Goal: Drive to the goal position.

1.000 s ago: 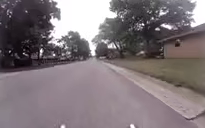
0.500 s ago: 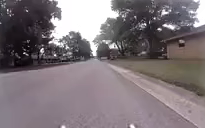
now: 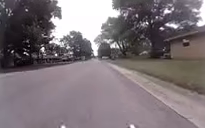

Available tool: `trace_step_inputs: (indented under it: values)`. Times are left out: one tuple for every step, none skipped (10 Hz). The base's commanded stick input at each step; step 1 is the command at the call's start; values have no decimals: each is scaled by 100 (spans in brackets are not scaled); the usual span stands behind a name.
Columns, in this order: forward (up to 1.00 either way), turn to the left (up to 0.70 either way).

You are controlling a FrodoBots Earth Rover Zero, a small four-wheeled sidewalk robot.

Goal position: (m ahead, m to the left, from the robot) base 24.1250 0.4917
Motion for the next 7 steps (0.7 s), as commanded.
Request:
trace_step_inputs:
  values:
    - [100, 0]
    - [100, 0]
    - [100, -3]
    - [100, -15]
    - [100, -25]
    - [100, -10]
    - [100, 0]
